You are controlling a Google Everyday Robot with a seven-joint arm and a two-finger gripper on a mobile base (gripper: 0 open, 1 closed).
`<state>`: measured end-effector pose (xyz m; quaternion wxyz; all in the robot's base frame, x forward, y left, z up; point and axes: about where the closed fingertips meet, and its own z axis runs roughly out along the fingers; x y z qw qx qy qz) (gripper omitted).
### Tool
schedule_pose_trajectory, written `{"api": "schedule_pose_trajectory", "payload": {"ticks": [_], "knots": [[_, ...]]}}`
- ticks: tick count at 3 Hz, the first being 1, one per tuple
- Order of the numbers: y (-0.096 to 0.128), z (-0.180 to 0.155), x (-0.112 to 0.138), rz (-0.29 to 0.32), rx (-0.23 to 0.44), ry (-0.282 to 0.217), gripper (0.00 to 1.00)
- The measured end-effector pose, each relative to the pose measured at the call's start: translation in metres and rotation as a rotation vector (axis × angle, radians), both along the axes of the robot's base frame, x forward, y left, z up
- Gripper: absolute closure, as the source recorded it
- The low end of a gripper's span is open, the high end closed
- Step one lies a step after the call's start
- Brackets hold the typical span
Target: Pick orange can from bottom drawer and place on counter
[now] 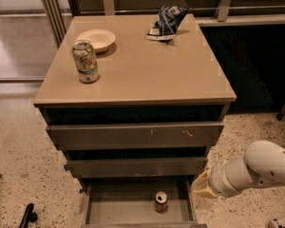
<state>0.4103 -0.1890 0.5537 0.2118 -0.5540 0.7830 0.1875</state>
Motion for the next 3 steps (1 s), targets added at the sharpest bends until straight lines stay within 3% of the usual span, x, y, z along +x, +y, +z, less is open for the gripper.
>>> {"api": "schedule_pose_trajectory", "payload": {"ticks": [2, 3], "knots": [[0.002, -0.004, -0.004, -0.002, 0.004, 0.019, 1.00], [-0.005, -0.035, -0.006, -0.015, 0.021, -0.013, 1.00]]}}
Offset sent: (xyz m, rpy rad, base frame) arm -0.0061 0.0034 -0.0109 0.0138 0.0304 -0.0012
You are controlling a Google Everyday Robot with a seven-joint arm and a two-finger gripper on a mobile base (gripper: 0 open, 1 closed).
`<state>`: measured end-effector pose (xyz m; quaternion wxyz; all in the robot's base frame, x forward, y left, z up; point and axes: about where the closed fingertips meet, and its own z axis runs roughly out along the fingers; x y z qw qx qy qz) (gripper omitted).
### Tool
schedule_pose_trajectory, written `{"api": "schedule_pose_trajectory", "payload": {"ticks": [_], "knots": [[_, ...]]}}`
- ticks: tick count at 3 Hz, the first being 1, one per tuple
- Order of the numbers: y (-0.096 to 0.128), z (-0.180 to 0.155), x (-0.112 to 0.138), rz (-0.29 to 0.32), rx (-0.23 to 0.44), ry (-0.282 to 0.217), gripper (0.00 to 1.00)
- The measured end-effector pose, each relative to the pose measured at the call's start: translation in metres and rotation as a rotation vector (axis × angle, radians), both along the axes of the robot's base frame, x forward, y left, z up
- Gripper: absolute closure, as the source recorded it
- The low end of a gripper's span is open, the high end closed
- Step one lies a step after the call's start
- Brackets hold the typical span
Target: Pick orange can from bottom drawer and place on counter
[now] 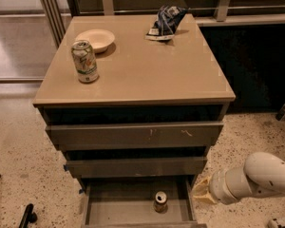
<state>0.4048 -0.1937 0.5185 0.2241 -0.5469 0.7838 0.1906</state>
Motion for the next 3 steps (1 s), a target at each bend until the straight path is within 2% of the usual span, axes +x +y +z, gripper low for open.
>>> {"api": "schedule_pose_trajectory", "payload": {"ticks": [1, 2, 3], "knots": [[-0.004, -0.055, 0.002, -0.012, 0.033, -0.038, 1.00], [-0.005, -0.105, 0.011, -0.019, 0.084, -0.055, 1.00], [0.003, -0.172, 0.025, -0.037, 0.164, -0.033, 1.00]]}}
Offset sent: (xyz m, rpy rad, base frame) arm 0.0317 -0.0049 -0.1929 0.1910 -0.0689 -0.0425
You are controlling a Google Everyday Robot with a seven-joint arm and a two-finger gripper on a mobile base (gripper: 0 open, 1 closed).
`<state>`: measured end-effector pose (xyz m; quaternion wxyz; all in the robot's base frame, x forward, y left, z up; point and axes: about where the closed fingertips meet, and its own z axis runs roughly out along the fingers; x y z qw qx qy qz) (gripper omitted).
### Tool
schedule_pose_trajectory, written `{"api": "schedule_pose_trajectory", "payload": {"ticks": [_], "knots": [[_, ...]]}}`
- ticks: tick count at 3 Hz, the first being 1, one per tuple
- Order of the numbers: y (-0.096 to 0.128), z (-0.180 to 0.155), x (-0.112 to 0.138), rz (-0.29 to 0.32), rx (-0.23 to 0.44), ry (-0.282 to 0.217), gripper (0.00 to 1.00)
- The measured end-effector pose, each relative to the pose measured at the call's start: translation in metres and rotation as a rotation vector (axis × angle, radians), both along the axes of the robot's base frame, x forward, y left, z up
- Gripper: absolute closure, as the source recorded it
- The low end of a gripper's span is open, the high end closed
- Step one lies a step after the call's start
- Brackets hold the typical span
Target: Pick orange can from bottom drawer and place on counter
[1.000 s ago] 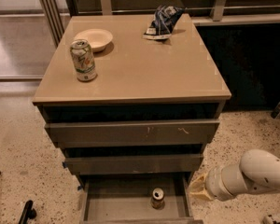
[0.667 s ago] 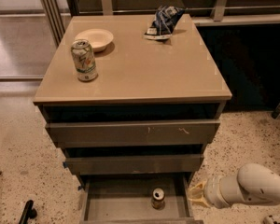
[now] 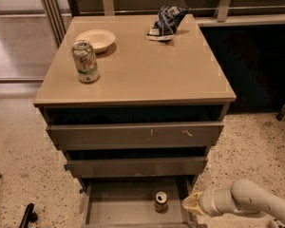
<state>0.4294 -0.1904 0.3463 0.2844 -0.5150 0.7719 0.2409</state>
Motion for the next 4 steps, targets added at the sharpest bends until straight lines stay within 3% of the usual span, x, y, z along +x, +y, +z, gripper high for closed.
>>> {"api": "schedule_pose_trajectory", "payload": {"ticks": [2, 4], "knots": [[0.002, -0.011, 0.001, -0.004, 0.009, -0.015, 1.00], [0.018, -0.049, 0.017, 0.001, 0.056, -0.080, 1.00]]}}
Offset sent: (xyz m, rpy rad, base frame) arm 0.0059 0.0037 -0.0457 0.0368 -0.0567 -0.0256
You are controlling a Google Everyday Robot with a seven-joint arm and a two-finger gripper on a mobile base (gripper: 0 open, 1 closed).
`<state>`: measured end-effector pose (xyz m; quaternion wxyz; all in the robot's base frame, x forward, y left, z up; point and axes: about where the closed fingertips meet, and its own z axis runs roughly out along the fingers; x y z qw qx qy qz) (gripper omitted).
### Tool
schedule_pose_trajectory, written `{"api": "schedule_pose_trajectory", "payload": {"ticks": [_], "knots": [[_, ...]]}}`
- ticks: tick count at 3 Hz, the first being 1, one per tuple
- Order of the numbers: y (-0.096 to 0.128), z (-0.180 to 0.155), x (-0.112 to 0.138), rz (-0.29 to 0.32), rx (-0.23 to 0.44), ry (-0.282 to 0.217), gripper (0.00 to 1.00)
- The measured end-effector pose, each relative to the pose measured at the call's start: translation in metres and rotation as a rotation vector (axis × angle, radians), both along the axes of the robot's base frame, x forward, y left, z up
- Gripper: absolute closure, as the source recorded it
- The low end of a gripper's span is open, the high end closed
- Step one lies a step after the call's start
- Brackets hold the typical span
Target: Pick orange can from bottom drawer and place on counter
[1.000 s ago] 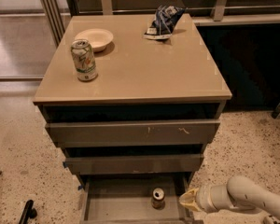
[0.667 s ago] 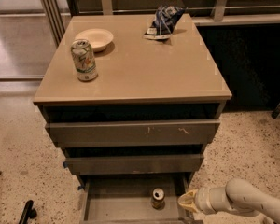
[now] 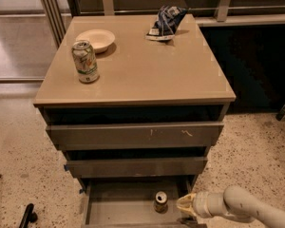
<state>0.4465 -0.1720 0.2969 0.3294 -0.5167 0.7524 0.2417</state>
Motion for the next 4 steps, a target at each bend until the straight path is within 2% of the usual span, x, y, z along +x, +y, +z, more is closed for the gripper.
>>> {"api": "schedule_pose_trajectory", "payload": {"ticks": [1, 2, 4], "knots": [[0.024, -0.057, 0.024, 0.031, 0.050, -0.029, 1.00], [0.035, -0.067, 0.020, 0.050, 0.057, -0.037, 0.96], [0.046, -0.073, 0.019, 0.074, 0.055, -0.045, 0.50]]}}
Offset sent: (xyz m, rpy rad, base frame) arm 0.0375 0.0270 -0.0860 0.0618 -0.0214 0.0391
